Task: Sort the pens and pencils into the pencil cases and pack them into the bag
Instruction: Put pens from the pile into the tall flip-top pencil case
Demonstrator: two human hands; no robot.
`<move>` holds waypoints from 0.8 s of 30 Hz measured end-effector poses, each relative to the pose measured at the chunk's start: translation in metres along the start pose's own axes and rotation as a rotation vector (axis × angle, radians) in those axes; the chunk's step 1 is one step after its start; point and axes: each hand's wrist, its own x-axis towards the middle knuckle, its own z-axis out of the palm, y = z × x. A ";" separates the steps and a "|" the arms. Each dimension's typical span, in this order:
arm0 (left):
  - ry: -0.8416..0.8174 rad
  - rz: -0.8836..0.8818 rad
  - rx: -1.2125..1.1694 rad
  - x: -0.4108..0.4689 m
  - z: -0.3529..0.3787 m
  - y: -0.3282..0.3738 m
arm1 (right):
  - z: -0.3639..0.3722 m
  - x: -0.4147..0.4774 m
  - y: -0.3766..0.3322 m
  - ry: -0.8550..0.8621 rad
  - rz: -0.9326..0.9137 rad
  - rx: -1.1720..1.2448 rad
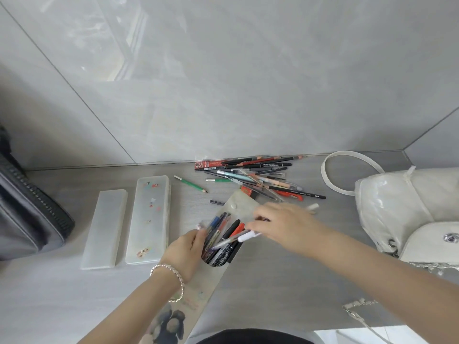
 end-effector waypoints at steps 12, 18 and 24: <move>0.053 0.085 -0.134 -0.014 -0.003 0.017 | -0.020 0.031 -0.030 0.656 0.159 0.520; 0.049 0.102 -0.098 -0.015 0.000 0.022 | -0.039 0.035 -0.036 0.889 0.683 1.217; 0.087 0.133 -0.081 -0.020 0.002 0.029 | -0.008 0.035 -0.054 0.669 0.784 1.310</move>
